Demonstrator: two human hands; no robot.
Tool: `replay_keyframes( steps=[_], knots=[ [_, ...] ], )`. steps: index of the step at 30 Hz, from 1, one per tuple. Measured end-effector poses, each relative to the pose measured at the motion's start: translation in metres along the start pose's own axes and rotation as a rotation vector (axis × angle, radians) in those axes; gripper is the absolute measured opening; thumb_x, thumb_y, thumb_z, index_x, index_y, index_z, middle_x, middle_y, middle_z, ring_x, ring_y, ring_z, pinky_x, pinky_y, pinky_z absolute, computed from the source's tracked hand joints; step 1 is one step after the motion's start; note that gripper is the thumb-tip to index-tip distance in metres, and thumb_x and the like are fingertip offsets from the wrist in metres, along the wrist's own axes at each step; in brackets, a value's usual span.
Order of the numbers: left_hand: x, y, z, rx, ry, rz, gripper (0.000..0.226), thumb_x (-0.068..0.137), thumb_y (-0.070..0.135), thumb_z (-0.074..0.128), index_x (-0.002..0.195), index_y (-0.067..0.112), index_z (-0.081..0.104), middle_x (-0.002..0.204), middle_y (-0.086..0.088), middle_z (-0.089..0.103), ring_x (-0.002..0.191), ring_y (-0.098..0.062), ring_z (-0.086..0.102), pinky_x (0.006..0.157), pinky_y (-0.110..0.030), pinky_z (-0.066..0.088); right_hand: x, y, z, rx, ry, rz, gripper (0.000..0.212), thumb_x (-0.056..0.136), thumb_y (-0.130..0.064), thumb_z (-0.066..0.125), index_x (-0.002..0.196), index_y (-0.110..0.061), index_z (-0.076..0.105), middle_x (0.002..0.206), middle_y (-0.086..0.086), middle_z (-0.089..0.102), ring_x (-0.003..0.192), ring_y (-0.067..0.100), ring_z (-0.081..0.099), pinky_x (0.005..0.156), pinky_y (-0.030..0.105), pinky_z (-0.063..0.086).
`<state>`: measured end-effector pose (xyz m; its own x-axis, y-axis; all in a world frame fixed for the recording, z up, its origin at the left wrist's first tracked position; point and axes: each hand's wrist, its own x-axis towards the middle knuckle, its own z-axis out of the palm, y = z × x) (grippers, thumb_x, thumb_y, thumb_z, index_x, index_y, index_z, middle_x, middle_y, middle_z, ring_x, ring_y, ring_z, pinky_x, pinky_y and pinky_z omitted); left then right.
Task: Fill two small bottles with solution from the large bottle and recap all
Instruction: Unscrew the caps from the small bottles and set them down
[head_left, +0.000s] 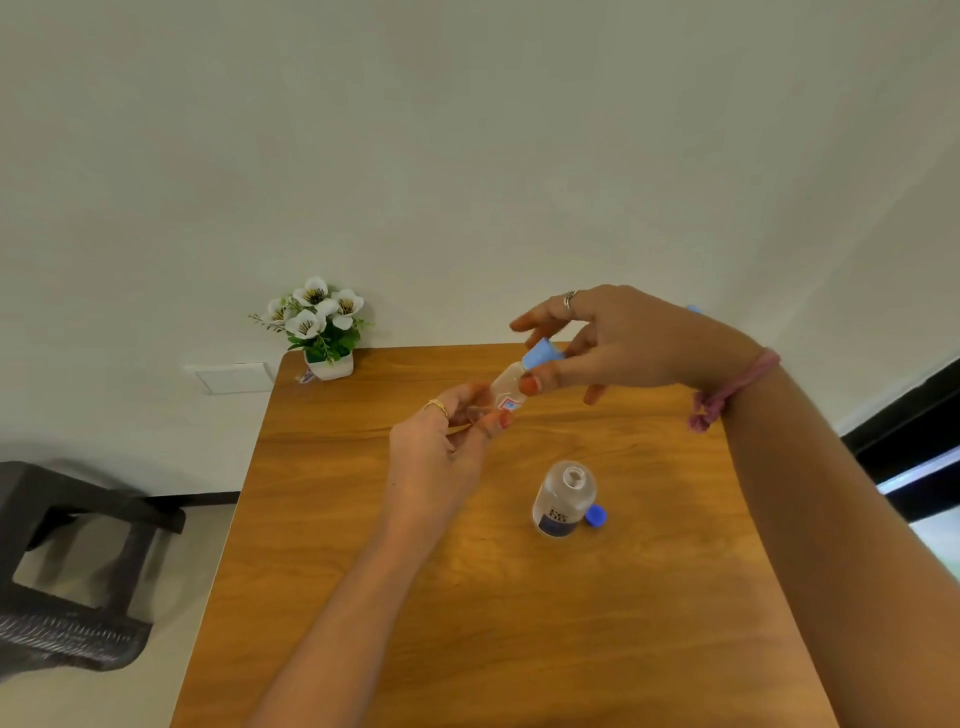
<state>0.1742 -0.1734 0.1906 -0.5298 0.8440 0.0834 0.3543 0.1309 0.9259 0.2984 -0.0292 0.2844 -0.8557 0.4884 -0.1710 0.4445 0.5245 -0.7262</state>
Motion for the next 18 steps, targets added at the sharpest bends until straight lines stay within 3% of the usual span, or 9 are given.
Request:
replay_keyframes(
  steps=[2, 4, 7, 10, 12, 14, 16, 18],
  knots=[
    [-0.002, -0.002, 0.001, -0.003, -0.017, -0.003, 0.036, 0.084, 0.026, 0.069, 0.119, 0.021, 0.062, 0.103, 0.008, 0.07, 0.097, -0.005, 0.063, 0.074, -0.016, 0.048, -0.002, -0.001, 0.002, -0.055, 0.024, 0.011, 0.037, 0.077, -0.037, 0.07, 0.11, -0.02, 0.064, 0.096, -0.005, 0.067, 0.072, 0.011, 0.07, 0.052, 0.017, 0.053],
    [-0.005, -0.004, 0.002, -0.002, -0.026, 0.009, 0.036, 0.083, 0.026, 0.069, 0.118, 0.023, 0.063, 0.102, 0.01, 0.07, 0.096, -0.004, 0.063, 0.071, -0.014, 0.048, -0.005, -0.003, 0.003, -0.13, 0.009, -0.042, 0.03, 0.078, -0.029, 0.072, 0.107, -0.027, 0.065, 0.096, -0.012, 0.067, 0.07, 0.012, 0.069, 0.059, 0.016, 0.054],
    [-0.008, -0.007, 0.002, -0.025, -0.031, 0.007, 0.034, 0.083, 0.024, 0.07, 0.116, 0.024, 0.063, 0.1, 0.011, 0.069, 0.094, -0.004, 0.063, 0.067, -0.009, 0.048, -0.009, -0.004, 0.003, -0.07, -0.003, -0.006, 0.047, 0.073, -0.031, 0.075, 0.118, -0.029, 0.059, 0.106, -0.013, 0.064, 0.076, 0.009, 0.069, 0.061, 0.022, 0.057],
    [-0.01, -0.009, 0.001, -0.028, -0.045, 0.019, 0.033, 0.082, 0.022, 0.07, 0.113, 0.027, 0.061, 0.095, 0.018, 0.066, 0.092, 0.0, 0.063, 0.069, -0.007, 0.049, -0.011, -0.004, 0.006, -0.139, 0.005, 0.041, 0.036, 0.077, -0.03, 0.072, 0.11, -0.019, 0.065, 0.086, -0.012, 0.067, 0.068, 0.003, 0.068, 0.059, 0.017, 0.055],
    [-0.012, -0.009, 0.0, -0.019, -0.057, 0.033, 0.033, 0.082, 0.022, 0.071, 0.109, 0.033, 0.058, 0.091, 0.025, 0.062, 0.09, 0.004, 0.062, 0.069, -0.008, 0.05, -0.013, -0.007, 0.006, -0.216, -0.017, 0.006, 0.034, 0.076, -0.025, 0.074, 0.109, -0.026, 0.064, 0.089, -0.018, 0.065, 0.071, 0.003, 0.068, 0.067, 0.014, 0.053],
    [-0.013, -0.01, 0.0, -0.018, -0.057, 0.055, 0.032, 0.081, 0.021, 0.071, 0.105, 0.036, 0.055, 0.09, 0.027, 0.06, 0.089, 0.005, 0.062, 0.069, -0.007, 0.05, -0.013, -0.007, 0.005, -0.145, -0.029, 0.029, 0.044, 0.074, -0.03, 0.075, 0.116, -0.028, 0.06, 0.101, -0.017, 0.064, 0.077, 0.006, 0.069, 0.067, 0.018, 0.056],
    [-0.014, -0.012, 0.001, -0.021, -0.059, 0.067, 0.031, 0.081, 0.022, 0.071, 0.104, 0.036, 0.056, 0.09, 0.026, 0.061, 0.089, 0.005, 0.062, 0.068, -0.006, 0.049, -0.011, -0.006, 0.007, -0.14, -0.021, 0.086, 0.042, 0.076, -0.036, 0.072, 0.114, -0.021, 0.062, 0.094, -0.011, 0.067, 0.07, 0.007, 0.069, 0.06, 0.018, 0.056],
    [-0.014, -0.016, 0.002, -0.023, -0.073, 0.074, 0.03, 0.082, 0.023, 0.071, 0.105, 0.034, 0.057, 0.091, 0.024, 0.064, 0.089, 0.004, 0.063, 0.067, -0.006, 0.049, -0.01, -0.006, 0.009, -0.264, -0.012, 0.063, 0.032, 0.079, -0.034, 0.07, 0.107, -0.018, 0.068, 0.084, -0.011, 0.068, 0.068, 0.007, 0.068, 0.063, 0.012, 0.053]
  ],
)
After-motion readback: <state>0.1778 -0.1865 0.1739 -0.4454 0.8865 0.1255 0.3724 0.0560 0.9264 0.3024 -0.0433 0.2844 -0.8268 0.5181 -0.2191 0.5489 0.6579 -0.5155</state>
